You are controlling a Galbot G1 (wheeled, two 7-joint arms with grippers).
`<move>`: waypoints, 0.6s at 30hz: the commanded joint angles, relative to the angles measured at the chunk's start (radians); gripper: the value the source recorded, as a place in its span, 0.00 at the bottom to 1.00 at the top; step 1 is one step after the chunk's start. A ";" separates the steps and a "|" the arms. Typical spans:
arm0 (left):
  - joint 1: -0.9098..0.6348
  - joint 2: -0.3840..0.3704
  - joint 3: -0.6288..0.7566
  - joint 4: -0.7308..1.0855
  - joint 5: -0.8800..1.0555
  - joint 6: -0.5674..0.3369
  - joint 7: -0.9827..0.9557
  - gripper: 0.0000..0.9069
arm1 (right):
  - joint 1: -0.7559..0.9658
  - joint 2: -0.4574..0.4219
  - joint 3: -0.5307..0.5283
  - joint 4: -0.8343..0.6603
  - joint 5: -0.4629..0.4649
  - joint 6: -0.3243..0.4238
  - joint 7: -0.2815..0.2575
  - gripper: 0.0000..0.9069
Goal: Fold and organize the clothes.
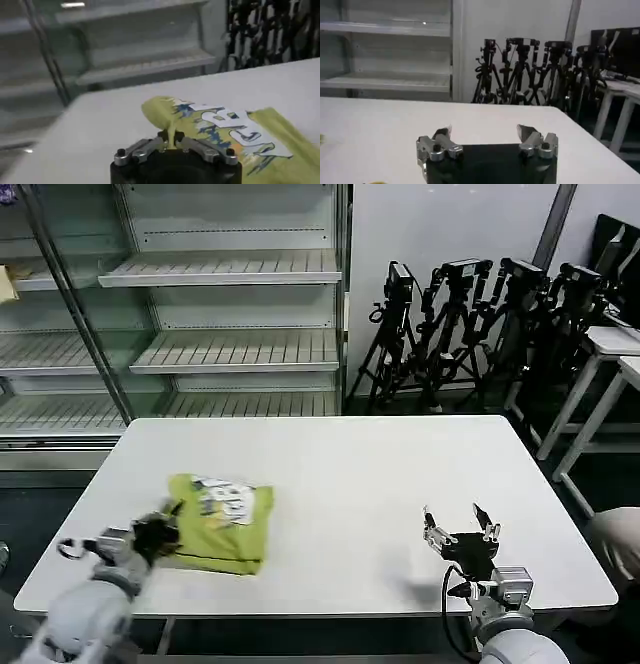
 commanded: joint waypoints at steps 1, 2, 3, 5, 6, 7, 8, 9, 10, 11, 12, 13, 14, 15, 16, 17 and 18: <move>0.097 0.360 -0.458 0.074 0.276 0.031 0.278 0.00 | 0.004 0.006 -0.011 -0.002 -0.001 0.001 0.000 1.00; 0.096 0.369 -0.471 0.070 0.287 0.036 0.289 0.00 | 0.004 0.007 -0.013 -0.002 -0.002 0.001 0.000 1.00; 0.094 0.373 -0.473 0.053 0.296 0.039 0.300 0.00 | 0.004 0.009 -0.015 -0.003 -0.005 0.001 0.000 1.00; 0.095 0.343 -0.447 -0.038 0.310 0.055 0.303 0.00 | 0.002 0.013 -0.016 -0.006 -0.007 0.001 0.000 1.00; 0.096 0.312 -0.394 -0.097 0.326 0.066 0.299 0.00 | 0.001 0.013 -0.016 -0.005 -0.008 0.001 0.000 1.00; 0.107 0.283 -0.361 -0.142 0.342 0.065 0.289 0.00 | -0.002 0.013 -0.016 -0.004 -0.011 0.001 0.000 1.00; 0.136 0.244 -0.303 -0.209 0.371 0.064 0.268 0.01 | -0.006 0.013 -0.013 -0.003 -0.011 0.001 0.000 1.00; 0.180 0.196 -0.233 -0.252 0.405 0.063 0.251 0.00 | -0.011 0.012 -0.009 -0.001 -0.011 0.001 0.000 1.00; 0.211 0.171 -0.103 -0.289 0.460 0.057 0.238 0.01 | -0.014 0.010 -0.005 0.002 -0.011 0.001 0.000 1.00; 0.230 0.102 0.034 -0.334 0.498 0.037 0.199 0.00 | -0.018 0.007 0.003 0.004 -0.010 0.001 -0.001 1.00; 0.238 0.068 0.135 -0.349 0.528 0.027 0.176 0.01 | -0.020 0.007 0.008 0.005 -0.010 0.002 0.000 1.00; 0.237 0.041 0.213 -0.356 0.576 0.025 0.158 0.01 | -0.022 0.007 0.013 0.007 -0.010 0.002 0.000 1.00; 0.226 0.008 0.331 -0.360 0.588 0.015 0.123 0.01 | -0.024 0.007 0.015 0.008 -0.011 0.001 0.000 1.00; 0.208 -0.029 0.383 -0.363 0.586 0.009 0.092 0.01 | -0.028 0.007 0.017 0.010 -0.011 0.001 0.000 1.00; 0.191 -0.049 0.432 -0.371 0.570 0.009 0.065 0.01 | -0.032 0.009 0.019 0.013 -0.013 0.001 0.000 1.00; 0.162 -0.079 0.475 -0.379 0.528 0.004 0.028 0.01 | -0.034 0.010 0.019 0.014 -0.015 0.000 0.000 1.00; 0.140 -0.101 0.501 -0.393 0.427 0.001 -0.012 0.01 | -0.036 0.011 0.018 0.015 -0.017 0.000 0.000 1.00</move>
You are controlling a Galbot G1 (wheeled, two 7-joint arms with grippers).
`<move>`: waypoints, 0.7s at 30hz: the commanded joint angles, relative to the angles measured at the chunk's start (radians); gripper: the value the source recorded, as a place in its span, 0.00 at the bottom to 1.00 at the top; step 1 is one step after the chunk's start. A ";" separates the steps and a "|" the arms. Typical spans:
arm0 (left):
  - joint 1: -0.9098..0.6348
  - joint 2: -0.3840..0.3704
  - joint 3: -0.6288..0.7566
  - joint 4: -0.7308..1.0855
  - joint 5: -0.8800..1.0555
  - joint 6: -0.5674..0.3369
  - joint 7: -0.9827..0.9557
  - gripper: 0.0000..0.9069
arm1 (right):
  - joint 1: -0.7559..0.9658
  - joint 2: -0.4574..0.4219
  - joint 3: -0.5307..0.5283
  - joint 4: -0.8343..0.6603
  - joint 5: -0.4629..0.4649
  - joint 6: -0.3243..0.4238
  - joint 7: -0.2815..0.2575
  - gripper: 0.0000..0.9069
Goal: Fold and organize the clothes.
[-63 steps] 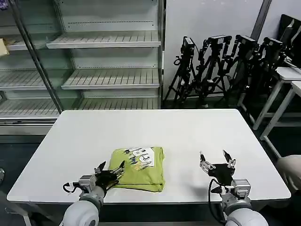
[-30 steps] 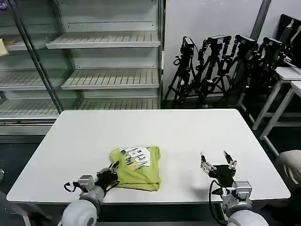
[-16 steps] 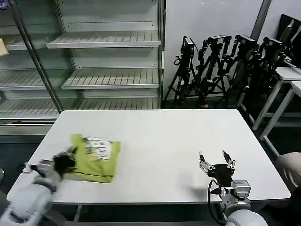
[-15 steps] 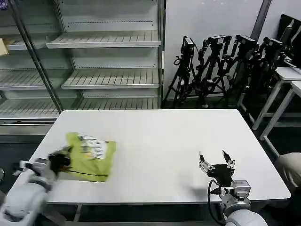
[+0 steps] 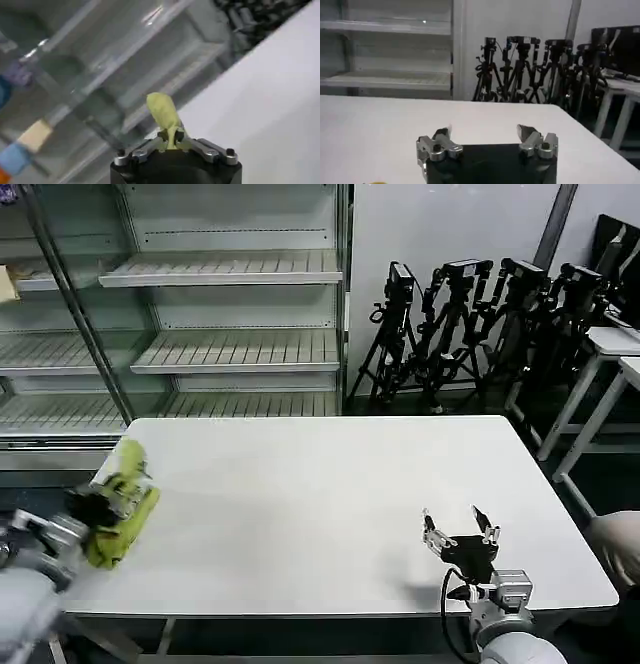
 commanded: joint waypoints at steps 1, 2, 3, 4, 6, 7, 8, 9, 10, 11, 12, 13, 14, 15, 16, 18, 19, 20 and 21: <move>-0.011 -0.258 0.648 -0.232 -0.049 -0.020 -0.238 0.01 | -0.009 0.002 0.006 0.004 -0.008 -0.004 0.001 1.00; -0.023 -0.279 0.661 -0.244 -0.160 -0.022 -0.269 0.01 | -0.008 0.002 0.004 0.005 -0.013 -0.006 0.001 1.00; -0.024 -0.293 0.670 -0.244 -0.202 -0.022 -0.282 0.01 | -0.008 0.001 0.003 0.005 -0.013 -0.006 0.002 1.00; -0.055 -0.318 0.683 -0.240 -0.275 -0.024 -0.309 0.01 | -0.005 -0.001 0.006 0.005 -0.013 -0.007 0.001 1.00; -0.086 -0.348 0.695 -0.201 -0.261 -0.041 -0.308 0.01 | 0.001 -0.001 0.007 0.008 -0.012 -0.010 0.003 1.00; -0.119 -0.374 0.727 -0.161 -0.248 -0.069 -0.333 0.01 | 0.008 -0.002 0.008 0.011 -0.011 -0.014 0.004 1.00; -0.136 -0.386 0.730 -0.132 -0.235 -0.070 -0.357 0.01 | 0.011 -0.003 0.008 0.013 -0.010 -0.015 0.004 1.00; -0.160 -0.405 0.739 -0.087 -0.206 -0.078 -0.383 0.01 | 0.015 -0.004 0.011 0.016 -0.009 -0.018 0.004 1.00; -0.203 -0.436 0.742 -0.028 -0.159 -0.102 -0.398 0.01 | 0.020 -0.007 0.014 0.019 -0.006 -0.020 0.005 1.00; -0.234 -0.447 0.740 0.012 -0.100 -0.116 -0.387 0.01 | 0.022 -0.009 0.018 0.019 -0.005 -0.020 0.005 1.00; -0.245 -0.452 0.739 0.024 -0.084 -0.127 -0.377 0.01 | 0.023 -0.010 0.026 0.020 -0.003 -0.020 0.005 1.00; -0.269 -0.456 0.751 0.046 -0.090 -0.122 -0.370 0.01 | 0.023 -0.012 0.033 0.021 -0.002 -0.020 0.005 1.00; -0.284 -0.461 0.765 0.049 -0.093 -0.114 -0.370 0.01 | 0.023 -0.012 0.034 0.021 -0.002 -0.020 0.005 1.00; -0.289 -0.463 0.771 0.052 -0.090 -0.113 -0.365 0.01 | 0.021 -0.013 0.047 0.023 0.001 -0.020 0.005 1.00; -0.301 -0.467 0.786 0.060 -0.083 -0.115 -0.355 0.01 | 0.021 -0.014 0.057 0.024 0.005 -0.020 0.004 1.00; -0.313 -0.473 0.799 0.087 -0.054 -0.118 -0.334 0.01 | 0.021 -0.016 0.084 0.027 0.008 -0.018 0.003 1.00; -0.319 -0.476 0.800 0.101 -0.040 -0.125 -0.323 0.01 | 0.022 -0.017 0.092 0.029 0.010 -0.018 0.002 1.00; -0.328 -0.477 0.801 0.120 -0.027 -0.133 -0.313 0.01 | 0.022 -0.017 0.092 0.029 0.010 -0.018 0.002 1.00; -0.337 -0.480 0.802 0.133 -0.019 -0.138 -0.303 0.01 | 0.028 -0.024 0.123 0.033 0.021 -0.018 0.001 1.00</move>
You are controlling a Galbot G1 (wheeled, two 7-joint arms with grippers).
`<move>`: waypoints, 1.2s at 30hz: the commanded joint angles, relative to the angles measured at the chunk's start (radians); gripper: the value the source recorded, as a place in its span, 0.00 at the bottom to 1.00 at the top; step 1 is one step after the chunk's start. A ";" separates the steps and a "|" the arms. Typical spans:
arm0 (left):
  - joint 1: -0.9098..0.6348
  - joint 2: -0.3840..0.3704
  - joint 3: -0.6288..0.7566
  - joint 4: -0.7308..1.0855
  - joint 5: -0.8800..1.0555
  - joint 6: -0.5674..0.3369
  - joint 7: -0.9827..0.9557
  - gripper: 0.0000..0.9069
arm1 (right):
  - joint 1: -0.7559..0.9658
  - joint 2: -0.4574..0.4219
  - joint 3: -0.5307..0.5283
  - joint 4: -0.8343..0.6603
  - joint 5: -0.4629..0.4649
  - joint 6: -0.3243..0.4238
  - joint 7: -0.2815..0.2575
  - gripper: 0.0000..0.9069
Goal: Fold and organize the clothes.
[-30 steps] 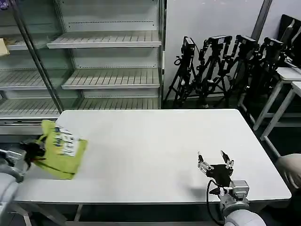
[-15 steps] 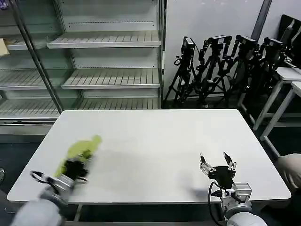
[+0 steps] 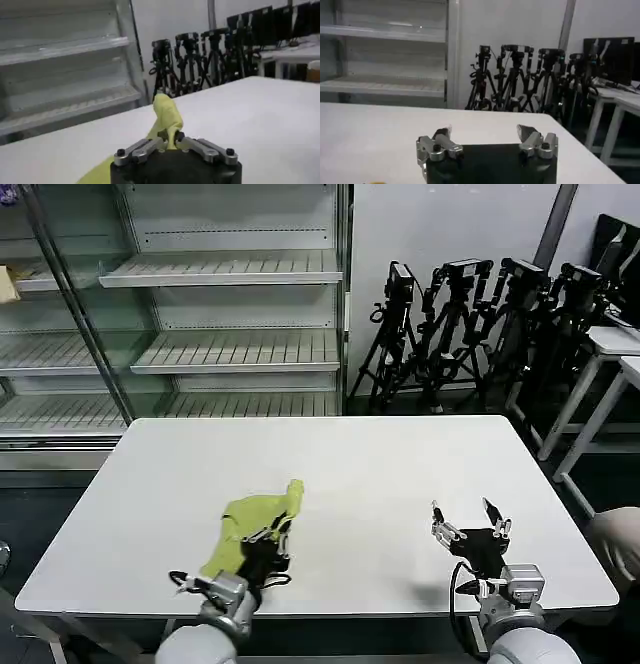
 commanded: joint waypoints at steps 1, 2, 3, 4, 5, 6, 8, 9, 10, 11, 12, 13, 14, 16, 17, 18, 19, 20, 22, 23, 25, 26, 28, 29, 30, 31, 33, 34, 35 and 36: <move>-0.157 -0.115 0.157 0.164 0.053 -0.053 -0.018 0.00 | 0.021 -0.015 0.104 0.012 0.021 -0.002 -0.004 1.00; -0.168 -0.118 0.162 0.172 0.040 -0.051 -0.018 0.01 | 0.026 -0.016 0.114 0.013 0.024 -0.002 -0.004 1.00; -0.180 -0.122 0.166 0.177 0.024 -0.049 -0.018 0.01 | 0.036 -0.022 0.128 0.015 0.028 -0.004 -0.005 1.00; -0.195 -0.126 0.171 0.182 0.004 -0.049 -0.019 0.01 | 0.046 -0.025 0.140 0.015 0.033 -0.005 -0.005 1.00; -0.211 -0.131 0.173 0.187 -0.019 -0.048 -0.020 0.01 | 0.055 -0.029 0.148 0.015 0.038 -0.009 -0.004 1.00; -0.222 -0.136 0.176 0.198 -0.028 -0.046 -0.020 0.01 | 0.062 -0.032 0.156 0.013 0.048 -0.012 -0.004 1.00; -0.241 -0.139 0.176 0.213 -0.047 -0.042 -0.010 1.00 | 0.072 -0.035 0.160 0.006 0.049 -0.013 -0.007 1.00; -0.246 -0.136 0.174 0.217 -0.079 -0.052 -0.004 1.00 | 0.081 -0.037 0.158 0.001 0.049 -0.014 -0.007 1.00; -0.250 -0.134 0.174 0.224 -0.100 -0.058 -0.004 1.00 | 0.088 -0.036 0.154 -0.006 0.048 -0.014 -0.010 1.00; -0.253 -0.130 0.172 0.227 -0.133 -0.079 0.009 1.00 | 0.098 -0.036 0.148 -0.012 0.046 -0.015 -0.013 1.00; -0.257 -0.129 0.171 0.228 -0.156 -0.088 0.017 1.00 | 0.107 -0.035 0.143 -0.018 0.046 -0.016 -0.014 1.00; -0.261 -0.130 0.171 0.228 -0.166 -0.090 0.015 1.00 | 0.121 -0.031 0.128 -0.031 0.030 -0.018 -0.016 1.00; -0.268 -0.136 0.170 0.224 -0.179 -0.092 0.016 1.00 | 0.132 -0.027 0.116 -0.037 0.021 -0.015 -0.007 1.00; -0.276 -0.142 0.169 0.213 -0.202 -0.094 0.019 1.00 | 0.161 -0.019 0.091 -0.053 0.012 -0.016 -0.008 1.00; -0.282 -0.147 0.166 0.205 -0.217 -0.093 0.021 1.00 | 0.174 -0.017 0.078 -0.066 -0.007 -0.014 -0.016 1.00; -0.285 -0.149 0.162 0.196 -0.229 -0.092 0.025 1.00 | 0.190 -0.013 0.065 -0.078 -0.027 -0.010 -0.027 1.00; -0.287 -0.150 0.159 0.188 -0.236 -0.089 0.029 1.00 | 0.197 -0.011 0.059 -0.085 -0.036 -0.006 -0.031 1.00; -0.289 -0.151 0.153 0.181 -0.242 -0.089 0.029 1.00 | 0.205 -0.007 0.047 -0.101 -0.070 0.013 -0.048 1.00; -0.287 -0.151 0.136 0.169 -0.244 -0.090 0.040 1.00 | 0.220 -0.001 0.029 -0.127 -0.093 0.046 -0.058 1.00; -0.286 -0.150 0.120 0.163 -0.244 -0.089 0.044 1.00 | 0.227 0.002 0.020 -0.137 -0.099 0.060 -0.064 1.00; -0.277 -0.144 0.095 0.145 -0.250 -0.089 0.044 1.00 | 0.236 0.006 0.009 -0.156 -0.106 0.083 -0.069 1.00; -0.271 -0.137 0.086 0.140 -0.252 -0.090 0.046 1.00 | 0.239 0.008 0.002 -0.166 -0.108 0.089 -0.070 1.00; -0.258 -0.121 0.047 0.121 -0.247 -0.095 0.050 1.00 | 0.247 0.011 -0.007 -0.181 -0.106 0.099 -0.074 1.00; -0.251 -0.117 0.034 0.117 -0.243 -0.095 0.057 1.00 | 0.251 0.012 -0.012 -0.189 -0.108 0.109 -0.076 1.00; -0.243 -0.104 0.010 0.114 -0.233 -0.101 0.060 1.00 | 0.257 0.014 -0.019 -0.204 -0.111 0.122 -0.081 1.00; -0.230 -0.088 -0.014 0.112 -0.218 -0.114 0.064 1.00 | 0.260 0.015 -0.023 -0.211 -0.113 0.130 -0.085 1.00; -0.204 -0.066 -0.052 0.118 -0.167 -0.141 0.091 1.00 | 0.265 0.017 -0.029 -0.226 -0.123 0.122 -0.100 1.00; -0.185 -0.053 -0.076 0.122 -0.116 -0.163 0.109 1.00 | 0.268 0.018 -0.038 -0.235 -0.124 0.122 -0.100 1.00; -0.166 -0.046 -0.109 0.124 -0.103 -0.173 0.122 1.00 | 0.271 0.019 -0.042 -0.244 -0.123 0.129 -0.102 1.00; -0.141 -0.040 -0.142 0.129 -0.079 -0.201 0.139 1.00 | 0.277 0.022 -0.049 -0.265 -0.123 0.156 -0.105 1.00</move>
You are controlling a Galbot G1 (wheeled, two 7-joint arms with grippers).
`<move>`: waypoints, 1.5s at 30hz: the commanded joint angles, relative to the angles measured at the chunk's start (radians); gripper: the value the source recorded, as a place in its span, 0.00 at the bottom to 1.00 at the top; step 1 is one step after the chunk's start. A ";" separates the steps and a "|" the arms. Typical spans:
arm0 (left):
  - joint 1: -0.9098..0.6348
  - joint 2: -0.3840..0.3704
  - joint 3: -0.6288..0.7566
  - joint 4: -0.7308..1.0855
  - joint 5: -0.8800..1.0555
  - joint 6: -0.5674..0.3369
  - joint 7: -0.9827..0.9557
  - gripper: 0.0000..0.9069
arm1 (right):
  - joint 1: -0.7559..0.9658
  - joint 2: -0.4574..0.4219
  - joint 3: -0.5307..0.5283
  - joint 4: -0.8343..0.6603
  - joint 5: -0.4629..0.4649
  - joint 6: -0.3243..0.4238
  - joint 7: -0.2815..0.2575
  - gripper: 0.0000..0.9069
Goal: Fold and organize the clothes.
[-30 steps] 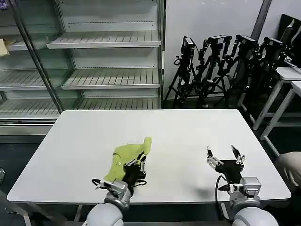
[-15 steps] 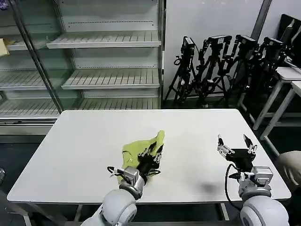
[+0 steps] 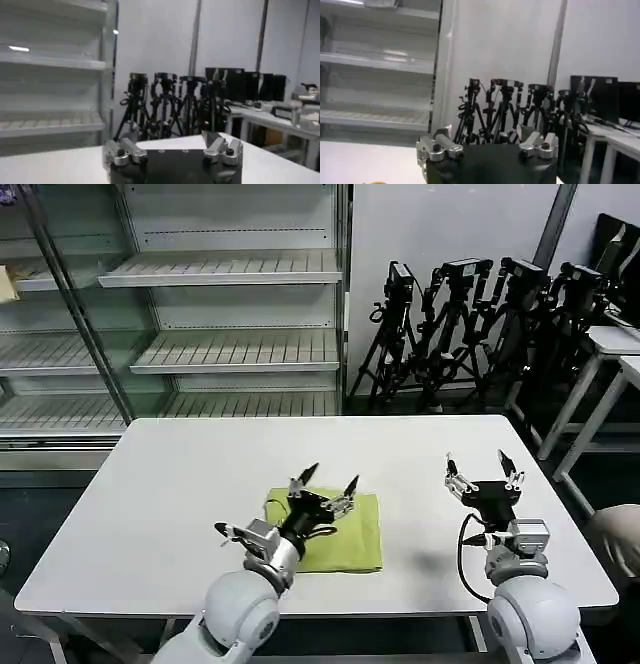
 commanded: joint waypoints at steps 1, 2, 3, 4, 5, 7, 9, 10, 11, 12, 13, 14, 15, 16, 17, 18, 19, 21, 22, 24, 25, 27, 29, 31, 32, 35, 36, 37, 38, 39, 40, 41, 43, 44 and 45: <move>0.110 0.070 -0.233 -0.004 0.145 -0.116 0.096 1.00 | 0.059 0.010 -0.061 -0.125 -0.042 0.096 -0.037 1.00; 0.134 0.070 -0.266 -0.002 0.178 -0.128 0.112 1.00 | 0.064 0.014 -0.069 -0.147 -0.043 0.119 -0.039 1.00; 0.150 0.070 -0.293 0.004 0.190 -0.153 0.123 1.00 | 0.074 0.016 -0.073 -0.174 -0.043 0.131 -0.042 1.00; 0.170 0.066 -0.330 0.008 0.215 -0.174 0.147 1.00 | 0.082 0.017 -0.077 -0.198 -0.043 0.150 -0.045 1.00; 0.180 0.063 -0.343 0.008 0.224 -0.181 0.152 1.00 | 0.088 0.017 -0.078 -0.221 -0.043 0.164 -0.052 1.00; 0.203 0.046 -0.392 0.016 0.236 -0.211 0.162 1.00 | 0.097 0.014 -0.080 -0.261 -0.038 0.177 -0.065 1.00; 0.216 0.034 -0.422 0.025 0.249 -0.229 0.175 1.00 | 0.103 0.013 -0.080 -0.291 -0.026 0.200 -0.081 1.00; 0.222 0.027 -0.433 0.028 0.251 -0.241 0.179 1.00 | 0.106 0.012 -0.080 -0.295 -0.025 0.204 -0.084 1.00; 0.226 0.024 -0.441 0.030 0.252 -0.244 0.182 1.00 | 0.108 0.011 -0.079 -0.302 -0.023 0.211 -0.091 1.00; 0.232 0.020 -0.449 0.029 0.252 -0.247 0.190 1.00 | 0.111 0.010 -0.077 -0.316 -0.018 0.221 -0.097 1.00; 0.237 0.016 -0.460 0.030 0.255 -0.255 0.200 1.00 | 0.113 0.009 -0.075 -0.322 -0.014 0.223 -0.100 1.00; 0.239 0.013 -0.464 0.030 0.259 -0.259 0.207 1.00 | 0.116 0.008 -0.074 -0.328 -0.012 0.226 -0.102 1.00; 0.245 0.007 -0.473 0.032 0.281 -0.266 0.220 1.00 | 0.119 0.007 -0.072 -0.338 -0.013 0.234 -0.105 1.00; 0.249 0.003 -0.477 0.034 0.292 -0.274 0.228 1.00 | 0.121 0.005 -0.071 -0.342 -0.012 0.237 -0.107 1.00; 0.250 0.000 -0.479 0.034 0.300 -0.280 0.237 1.00 | 0.121 0.003 -0.071 -0.346 -0.011 0.238 -0.108 1.00; 0.257 -0.002 -0.479 0.033 0.309 -0.283 0.244 1.00 | 0.122 0.003 -0.071 -0.350 -0.010 0.240 -0.109 1.00; 0.263 -0.004 -0.477 0.031 0.312 -0.283 0.245 1.00 | 0.123 0.003 -0.071 -0.352 -0.010 0.241 -0.109 1.00; 0.268 -0.009 -0.473 0.026 0.316 -0.285 0.247 1.00 | 0.122 0.004 -0.075 -0.354 -0.010 0.244 -0.113 1.00; 0.269 -0.012 -0.472 0.024 0.319 -0.285 0.247 1.00 | 0.122 0.005 -0.076 -0.354 -0.011 0.245 -0.113 1.00; 0.269 -0.015 -0.472 0.022 0.323 -0.285 0.249 1.00 | 0.122 0.008 -0.079 -0.354 -0.013 0.247 -0.113 1.00; 0.268 -0.015 -0.472 0.021 0.323 -0.284 0.249 1.00 | 0.123 0.010 -0.081 -0.355 -0.014 0.249 -0.113 1.00; 0.269 -0.015 -0.471 0.020 0.324 -0.284 0.250 1.00 | 0.123 0.010 -0.086 -0.353 -0.027 0.243 -0.113 1.00; 0.272 -0.014 -0.470 0.020 0.326 -0.284 0.254 1.00 | 0.123 0.011 -0.094 -0.352 -0.034 0.239 -0.116 1.00; 0.273 -0.014 -0.469 0.020 0.327 -0.284 0.256 1.00 | 0.127 0.018 -0.106 -0.354 -0.036 0.233 -0.107 1.00; 0.273 -0.015 -0.469 0.021 0.327 -0.283 0.261 1.00 | 0.130 0.020 -0.110 -0.357 -0.042 0.233 -0.107 1.00; 0.274 -0.015 -0.472 0.022 0.331 -0.283 0.270 1.00 | 0.137 0.026 -0.120 -0.360 -0.062 0.234 -0.102 1.00; 0.275 -0.014 -0.472 0.022 0.332 -0.282 0.271 1.00 | 0.138 0.026 -0.125 -0.360 -0.069 0.236 -0.101 1.00; 0.278 -0.012 -0.474 0.021 0.337 -0.283 0.278 1.00 | 0.138 0.029 -0.127 -0.358 -0.080 0.237 -0.101 1.00; 0.279 -0.011 -0.475 0.020 0.341 -0.283 0.280 1.00 | 0.138 0.030 -0.127 -0.358 -0.084 0.237 -0.101 1.00; 0.281 -0.009 -0.476 0.019 0.345 -0.284 0.282 1.00 | 0.138 0.031 -0.131 -0.356 -0.092 0.240 -0.102 1.00; 0.283 -0.008 -0.478 0.019 0.347 -0.284 0.283 1.00 | 0.138 0.033 -0.134 -0.354 -0.101 0.244 -0.103 1.00; 0.283 -0.007 -0.480 0.019 0.349 -0.284 0.283 1.00 | 0.138 0.036 -0.137 -0.353 -0.104 0.244 -0.104 1.00; 0.283 -0.006 -0.483 0.018 0.349 -0.283 0.282 1.00 | 0.139 0.039 -0.141 -0.353 -0.117 0.247 -0.104 1.00; 0.283 -0.005 -0.484 0.018 0.349 -0.283 0.281 1.00 | 0.139 0.041 -0.144 -0.354 -0.122 0.249 -0.105 1.00; 0.284 -0.004 -0.484 0.017 0.348 -0.282 0.280 1.00 | 0.140 0.042 -0.146 -0.355 -0.127 0.249 -0.105 1.00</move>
